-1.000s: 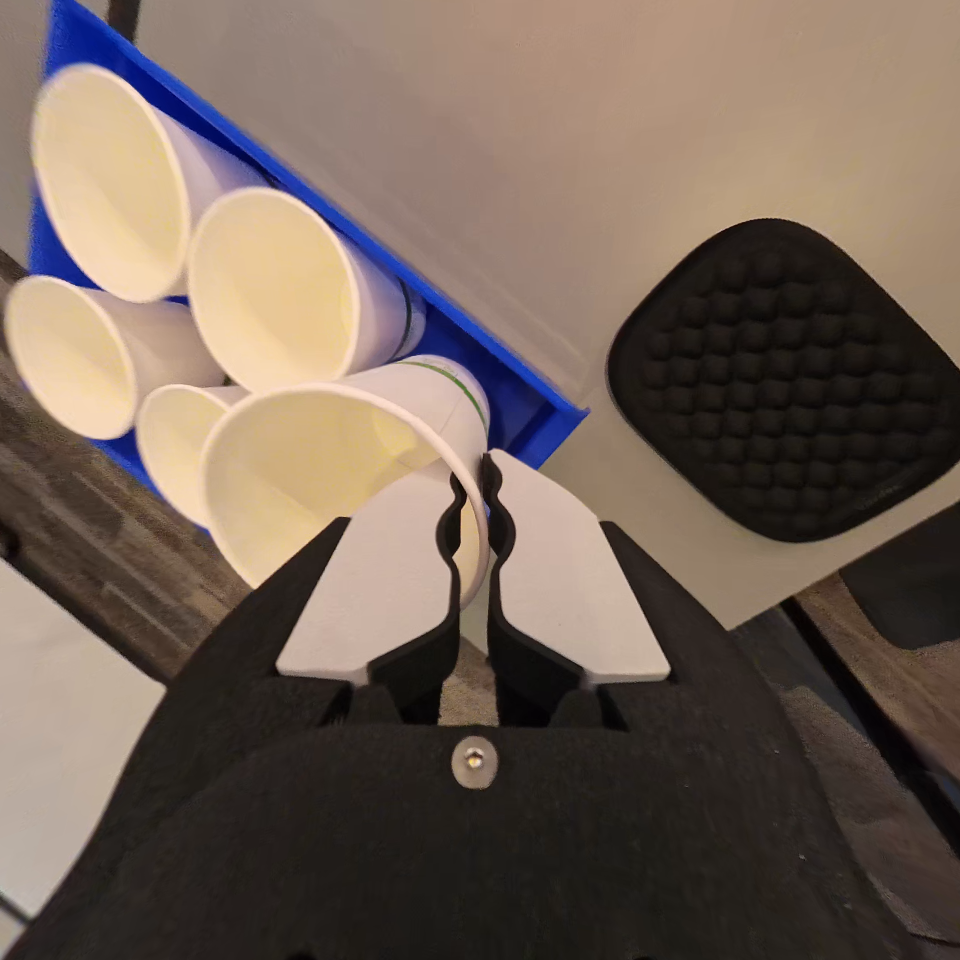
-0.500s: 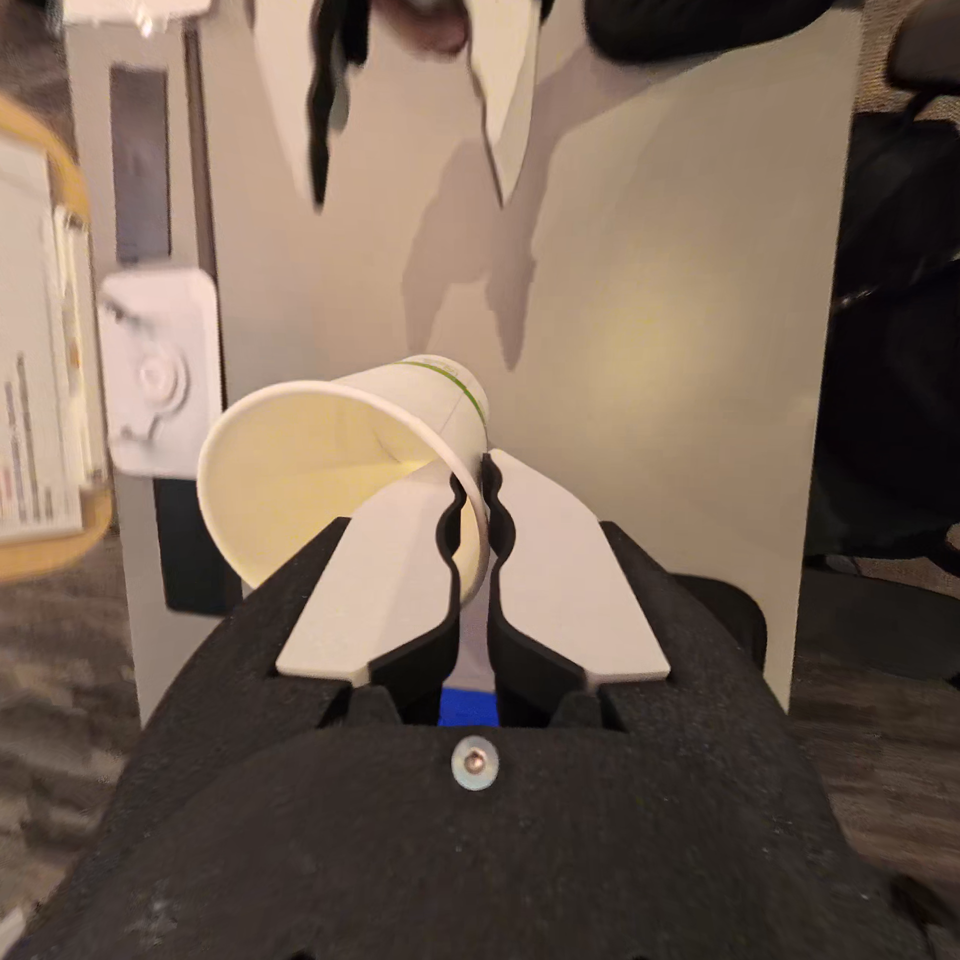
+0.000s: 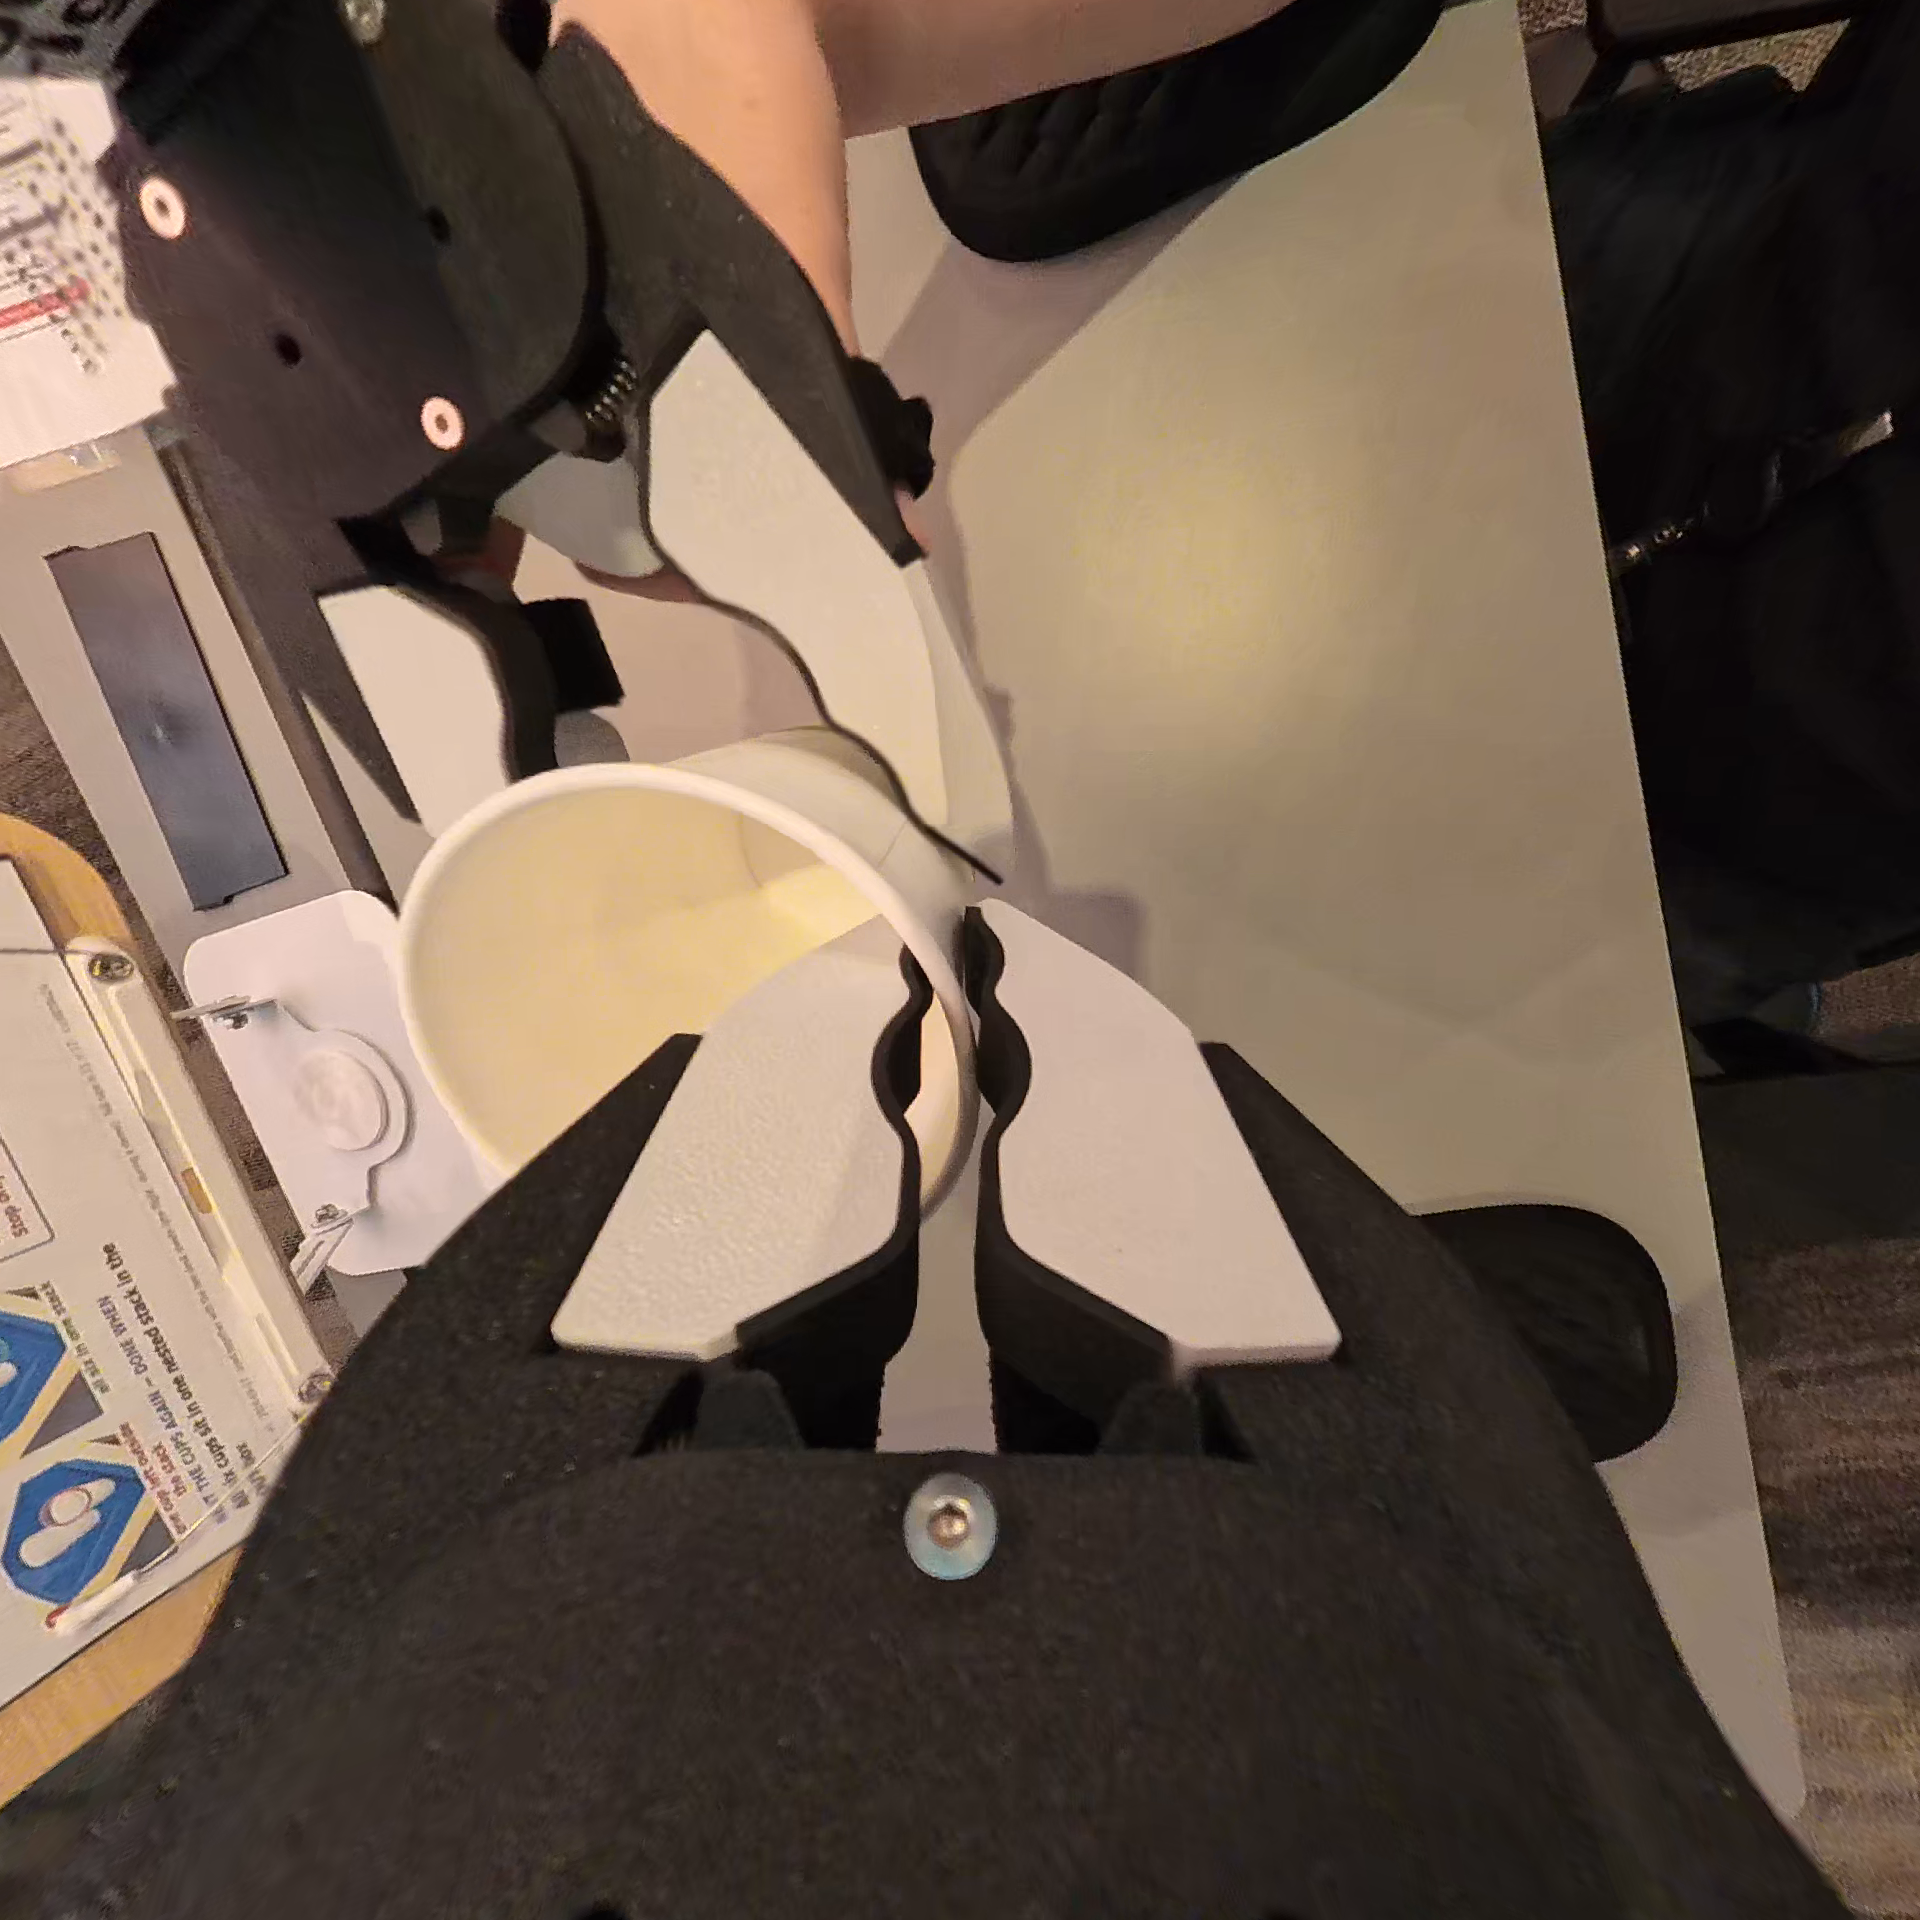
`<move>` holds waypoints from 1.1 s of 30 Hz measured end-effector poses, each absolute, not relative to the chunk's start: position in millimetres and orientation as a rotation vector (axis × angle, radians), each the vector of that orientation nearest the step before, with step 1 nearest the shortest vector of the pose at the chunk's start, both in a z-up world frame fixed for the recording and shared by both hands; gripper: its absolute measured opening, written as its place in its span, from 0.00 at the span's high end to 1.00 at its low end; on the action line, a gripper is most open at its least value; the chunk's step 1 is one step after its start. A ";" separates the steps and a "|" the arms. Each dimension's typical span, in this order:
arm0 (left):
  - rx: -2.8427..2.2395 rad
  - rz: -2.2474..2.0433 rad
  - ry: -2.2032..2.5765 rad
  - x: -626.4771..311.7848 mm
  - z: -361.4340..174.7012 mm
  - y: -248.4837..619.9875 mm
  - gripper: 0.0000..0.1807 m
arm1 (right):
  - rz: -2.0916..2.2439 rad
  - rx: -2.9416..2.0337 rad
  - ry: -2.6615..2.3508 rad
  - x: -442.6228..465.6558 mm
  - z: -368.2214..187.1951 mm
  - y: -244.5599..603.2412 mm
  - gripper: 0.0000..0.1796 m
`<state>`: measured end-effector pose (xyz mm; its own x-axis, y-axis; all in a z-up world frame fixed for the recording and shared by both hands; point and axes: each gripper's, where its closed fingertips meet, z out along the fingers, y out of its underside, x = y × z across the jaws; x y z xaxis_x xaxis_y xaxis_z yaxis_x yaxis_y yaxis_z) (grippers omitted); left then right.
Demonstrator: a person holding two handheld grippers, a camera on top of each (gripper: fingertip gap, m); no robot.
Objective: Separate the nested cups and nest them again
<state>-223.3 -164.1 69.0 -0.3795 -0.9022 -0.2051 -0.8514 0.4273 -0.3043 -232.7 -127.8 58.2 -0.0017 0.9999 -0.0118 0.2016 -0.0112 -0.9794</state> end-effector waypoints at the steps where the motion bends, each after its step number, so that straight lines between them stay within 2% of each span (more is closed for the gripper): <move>1: -1.501 -0.206 2.357 -222.1 68.2 -165.1 0.98 | 1.123 -1.362 -1.361 -232.4 57.2 -128.2 0.53; 16: -1.398 -0.267 2.434 -212.2 69.6 -188.7 0.98 | 1.417 -1.243 -1.422 -231.6 66.5 -158.8 0.47; 33: -1.428 -0.246 2.441 -212.3 61.7 -187.7 0.96 | 1.403 -1.285 -1.481 -228.9 56.3 -159.5 0.50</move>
<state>-212.3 -187.7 61.7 -0.4597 -0.8713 -0.1715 -0.8197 0.4907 -0.2956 -228.9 -159.5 56.3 -0.2495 0.9594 -0.1315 0.1831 -0.0866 -0.9793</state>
